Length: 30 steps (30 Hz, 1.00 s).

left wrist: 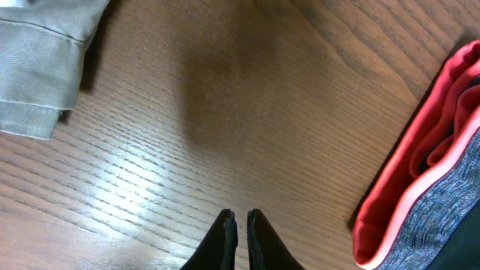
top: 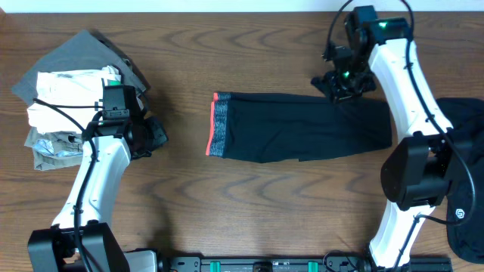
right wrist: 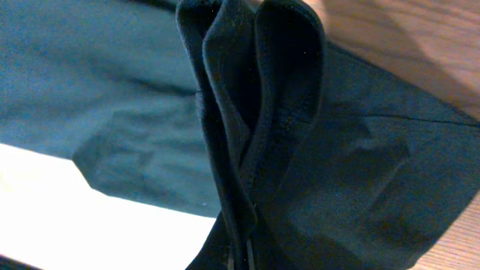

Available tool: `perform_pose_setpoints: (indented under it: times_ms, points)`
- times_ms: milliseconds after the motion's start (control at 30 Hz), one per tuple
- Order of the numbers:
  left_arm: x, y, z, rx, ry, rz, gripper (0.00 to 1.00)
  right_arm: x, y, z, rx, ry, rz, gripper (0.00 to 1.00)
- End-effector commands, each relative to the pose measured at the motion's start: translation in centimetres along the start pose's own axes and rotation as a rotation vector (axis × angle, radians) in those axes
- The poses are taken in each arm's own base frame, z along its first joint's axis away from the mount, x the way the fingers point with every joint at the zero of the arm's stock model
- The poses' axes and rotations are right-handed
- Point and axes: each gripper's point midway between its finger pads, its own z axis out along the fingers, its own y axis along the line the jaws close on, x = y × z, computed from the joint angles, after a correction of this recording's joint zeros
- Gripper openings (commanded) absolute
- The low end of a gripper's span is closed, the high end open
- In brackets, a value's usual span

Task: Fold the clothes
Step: 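Fold the cuff end leftward over the legs with the right gripper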

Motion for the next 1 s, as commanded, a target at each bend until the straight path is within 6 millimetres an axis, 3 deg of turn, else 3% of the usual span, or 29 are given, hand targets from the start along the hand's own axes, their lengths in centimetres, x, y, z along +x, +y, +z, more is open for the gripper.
perform_pose_setpoints:
  times_ms: [0,467,500,567,667,967]
  points:
    - [-0.4,-0.3,-0.5,0.010,-0.016,0.012,0.10,0.8,0.8,0.8,0.006,0.035,-0.009,0.02]
    - [-0.4,-0.3,-0.5,0.010,-0.016,0.012,0.10,2.8,1.5,2.5,-0.009,0.121,-0.027,0.05]
    - [-0.4,-0.3,-0.5,0.010,-0.016,0.012,0.10,2.9,1.6,2.5,-0.010,0.123,-0.034,0.08]
    - [-0.4,-0.3,-0.5,0.010,-0.016,0.012,0.10,2.9,1.7,2.5,-0.011,0.126,-0.038,0.24]
    - [-0.4,-0.3,-0.5,0.010,-0.016,0.012,0.11,2.8,1.7,2.5,-0.010,0.123,-0.039,0.38]
    - [-0.4,-0.3,-0.5,0.010,-0.016,0.012,0.15,2.3,1.6,2.5,-0.008,0.102,-0.041,0.40]
